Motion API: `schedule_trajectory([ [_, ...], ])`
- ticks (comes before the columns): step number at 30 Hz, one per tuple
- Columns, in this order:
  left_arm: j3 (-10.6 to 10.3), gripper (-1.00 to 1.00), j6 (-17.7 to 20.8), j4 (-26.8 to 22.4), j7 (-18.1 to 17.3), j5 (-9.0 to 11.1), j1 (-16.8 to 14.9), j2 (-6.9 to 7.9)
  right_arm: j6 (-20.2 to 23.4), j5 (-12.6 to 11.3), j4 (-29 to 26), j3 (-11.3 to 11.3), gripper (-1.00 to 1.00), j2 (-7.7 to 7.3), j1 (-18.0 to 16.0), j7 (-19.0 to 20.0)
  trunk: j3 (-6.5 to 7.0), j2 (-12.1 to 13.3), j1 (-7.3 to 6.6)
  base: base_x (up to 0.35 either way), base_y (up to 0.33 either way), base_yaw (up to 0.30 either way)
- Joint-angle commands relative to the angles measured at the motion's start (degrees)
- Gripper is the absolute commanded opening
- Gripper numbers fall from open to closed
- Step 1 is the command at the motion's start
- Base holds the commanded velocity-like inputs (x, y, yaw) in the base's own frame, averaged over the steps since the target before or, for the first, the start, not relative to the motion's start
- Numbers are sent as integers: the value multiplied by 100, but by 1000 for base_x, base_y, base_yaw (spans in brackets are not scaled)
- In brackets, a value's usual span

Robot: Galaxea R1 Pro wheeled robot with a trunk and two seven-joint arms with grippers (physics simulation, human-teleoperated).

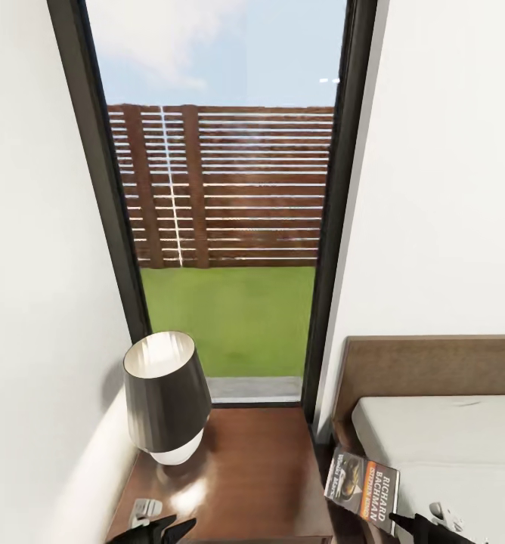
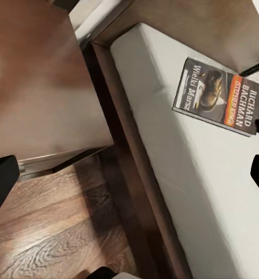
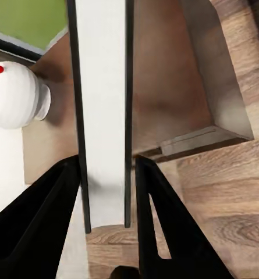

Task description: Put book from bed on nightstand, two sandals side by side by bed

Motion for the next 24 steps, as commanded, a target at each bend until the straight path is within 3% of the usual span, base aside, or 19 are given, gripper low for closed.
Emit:
schedule_trajectory([
  [1,31,100,61,-8,-47,-42,6,-13,1059,-29,-469,-42,-100,-1,-9,9,-7,-5,1,0,0,0],
  [6,30,100,67,-8,-49,-35,13,-16,2790,-28,-1934,-43,-100,2,-12,0,-7,-5,1,0,0,0],
  [10,26,100,69,-8,-49,-37,18,-18,3322,-28,-2377,-39,-100,17,-13,-5,-7,-5,1,0,0,0],
  [14,24,100,69,16,-44,-35,22,-24,3582,-35,-2653,-36,-100,64,-21,-19,-7,-5,1,0,0,0],
  [16,24,100,70,28,-47,-33,23,-25,3642,-44,-2742,-35,-100,261,-28,-27,-7,-5,1,0,0,0],
  [19,24,100,64,52,-21,-29,23,-31,3675,-30,-2757,-35,-100,880,-49,-52,-7,-5,1,0,0,0],
  [21,35,100,38,74,-17,-26,25,-29,3682,-20,-2724,-34,-100,1178,-59,-215,-7,-5,1,0,0,0],
  [24,50,100,2,86,-27,-19,29,-21,3688,-47,-2717,-34,-100,1393,-67,-583,-7,-5,1,0,0,0],
])
